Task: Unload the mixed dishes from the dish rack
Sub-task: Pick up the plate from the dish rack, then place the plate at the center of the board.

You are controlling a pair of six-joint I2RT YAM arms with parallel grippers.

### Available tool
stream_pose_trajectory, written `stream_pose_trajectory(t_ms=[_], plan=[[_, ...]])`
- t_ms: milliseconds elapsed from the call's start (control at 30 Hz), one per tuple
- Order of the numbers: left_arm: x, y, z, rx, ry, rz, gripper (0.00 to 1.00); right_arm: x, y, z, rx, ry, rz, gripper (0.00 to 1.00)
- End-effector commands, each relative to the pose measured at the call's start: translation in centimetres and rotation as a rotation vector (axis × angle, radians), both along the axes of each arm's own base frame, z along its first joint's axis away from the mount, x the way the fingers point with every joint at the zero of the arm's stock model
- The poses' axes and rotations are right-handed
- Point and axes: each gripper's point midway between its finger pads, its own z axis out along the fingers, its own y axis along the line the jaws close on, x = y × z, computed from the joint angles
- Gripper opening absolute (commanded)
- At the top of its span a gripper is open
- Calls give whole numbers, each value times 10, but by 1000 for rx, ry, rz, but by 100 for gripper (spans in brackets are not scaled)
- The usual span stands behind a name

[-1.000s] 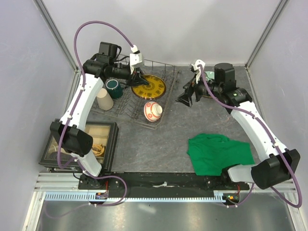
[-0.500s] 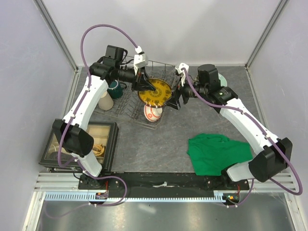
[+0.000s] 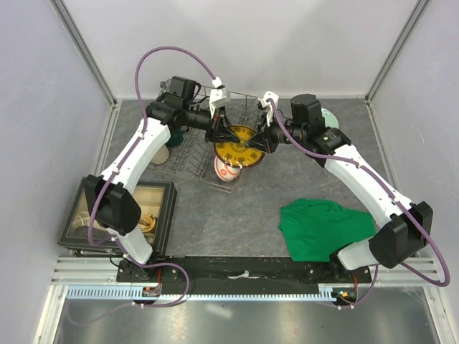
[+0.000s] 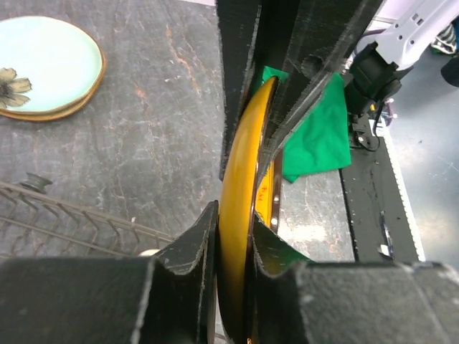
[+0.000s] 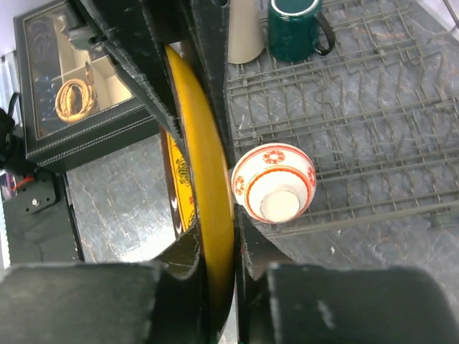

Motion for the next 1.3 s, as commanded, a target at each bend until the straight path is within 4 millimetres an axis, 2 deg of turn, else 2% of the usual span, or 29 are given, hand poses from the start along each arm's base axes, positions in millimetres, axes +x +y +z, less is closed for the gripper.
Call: stream_pose_trajectory(t_ms=[0,33,67,133,167,200,300,500,533,600,633,700,733,800,833,867,900,933,1067,1100,1133,1167,1233,1267], plan=[[-11,-1,33,-62,-52,-17,10,4,-2,15,8,-74,-16,6],[-10,0,32,-57,-56,-9,11,3,-3,13,4,-72,-21,0],[-10,0,32,-56,-60,-7,13,5,-5,13,-1,-78,-28,0],[-8,1,33,-50,-78,3,24,7,-8,12,-10,-84,-50,0],[-9,2,35,-51,-95,4,38,8,-8,11,-15,-85,-56,0],[-9,3,37,-53,-107,6,68,9,-10,10,-19,-84,-65,0],[-7,8,48,-65,-149,28,99,18,-16,6,-41,-91,-114,0],[6,30,71,-105,-215,106,99,50,-48,0,-22,-29,-225,0],[6,35,75,-109,-229,118,99,63,-63,-1,-14,-16,-267,0],[12,44,68,-100,-229,150,99,77,-76,-3,9,6,-304,0],[11,47,69,-98,-236,157,99,89,-94,-3,28,32,-363,0],[15,53,57,-79,-234,180,99,107,-109,-8,47,73,-412,0],[15,55,54,-75,-233,184,99,118,-128,-11,74,115,-466,0],[16,59,44,-64,-220,192,99,134,-142,-19,104,170,-491,0],[16,60,40,-60,-213,194,99,143,-159,-23,117,188,-530,0],[17,62,34,-54,-206,197,99,148,-165,-26,138,218,-552,0],[17,64,32,-50,-203,201,99,156,-167,-33,147,238,-558,0],[17,64,28,-49,-200,198,99,166,-194,-36,166,251,-619,0],[17,66,15,-33,-190,199,99,192,-233,-56,246,347,-697,0],[17,66,12,-32,-186,197,99,202,-247,-67,257,372,-720,0],[17,68,9,-28,-188,199,99,206,-253,-72,259,380,-731,0],[18,67,7,-26,-186,196,99,212,-260,-87,256,404,-749,0],[18,67,4,-24,-181,195,99,222,-276,-94,242,393,-793,0],[18,67,2,-22,-177,195,99,228,-282,-104,233,402,-808,0]])
